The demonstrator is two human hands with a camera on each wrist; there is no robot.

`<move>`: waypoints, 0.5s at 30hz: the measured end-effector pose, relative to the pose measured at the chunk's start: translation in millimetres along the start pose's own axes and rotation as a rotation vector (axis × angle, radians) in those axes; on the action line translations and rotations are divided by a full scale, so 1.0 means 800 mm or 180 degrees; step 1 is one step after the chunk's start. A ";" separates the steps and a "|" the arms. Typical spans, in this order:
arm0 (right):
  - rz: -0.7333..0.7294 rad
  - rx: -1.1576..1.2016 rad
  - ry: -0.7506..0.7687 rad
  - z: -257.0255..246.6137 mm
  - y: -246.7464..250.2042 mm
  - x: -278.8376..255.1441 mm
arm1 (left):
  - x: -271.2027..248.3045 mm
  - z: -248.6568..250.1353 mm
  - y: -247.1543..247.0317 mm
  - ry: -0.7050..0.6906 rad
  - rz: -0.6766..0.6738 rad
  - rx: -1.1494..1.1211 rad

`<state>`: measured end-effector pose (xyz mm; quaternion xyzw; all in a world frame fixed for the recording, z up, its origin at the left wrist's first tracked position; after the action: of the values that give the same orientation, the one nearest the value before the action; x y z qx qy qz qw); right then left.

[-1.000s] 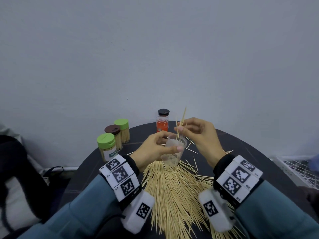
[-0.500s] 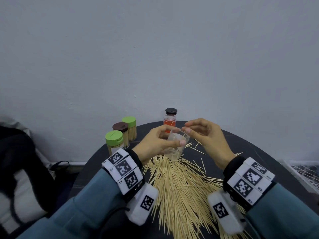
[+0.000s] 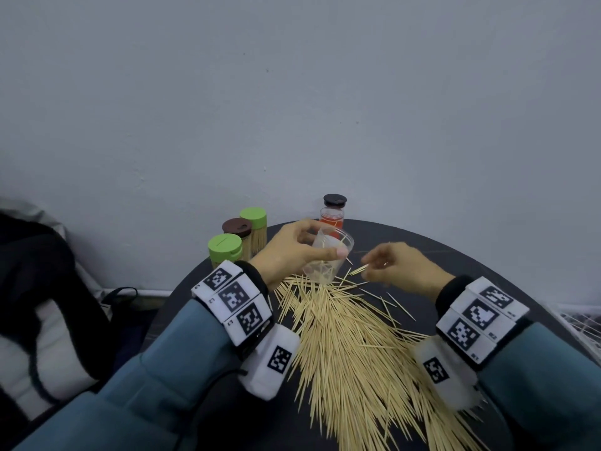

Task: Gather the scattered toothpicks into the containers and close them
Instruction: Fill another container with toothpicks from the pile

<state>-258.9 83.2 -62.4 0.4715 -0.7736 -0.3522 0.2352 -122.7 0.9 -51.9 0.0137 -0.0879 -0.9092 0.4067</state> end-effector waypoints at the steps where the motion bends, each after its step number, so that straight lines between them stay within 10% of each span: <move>1: -0.0242 -0.0462 -0.0077 0.003 -0.011 0.001 | 0.001 0.000 0.001 0.0007 0.0012 -0.0011; 6: -0.1109 -0.1839 -0.0298 0.002 -0.055 -0.011 | 0.002 -0.002 -0.001 0.0028 -0.0034 -0.0001; 15: -0.1247 -0.2177 -0.0364 -0.008 -0.073 -0.026 | 0.000 0.001 -0.007 0.0023 -0.0136 0.0002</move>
<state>-212.2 81.8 -103.6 0.4843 -0.5189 -0.6533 0.2635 -127.1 4.9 -52.4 0.0190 -0.0864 -0.9176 0.3875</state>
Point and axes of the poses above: each hand's wrist, its own x-axis towards the middle knuckle, its own y-axis out of the back of the hand, z = x × y, the point moved 9 cm from there along x, towards the middle knuckle, and after that the axes turned 5 degrees about z, right-handed, at the moved point
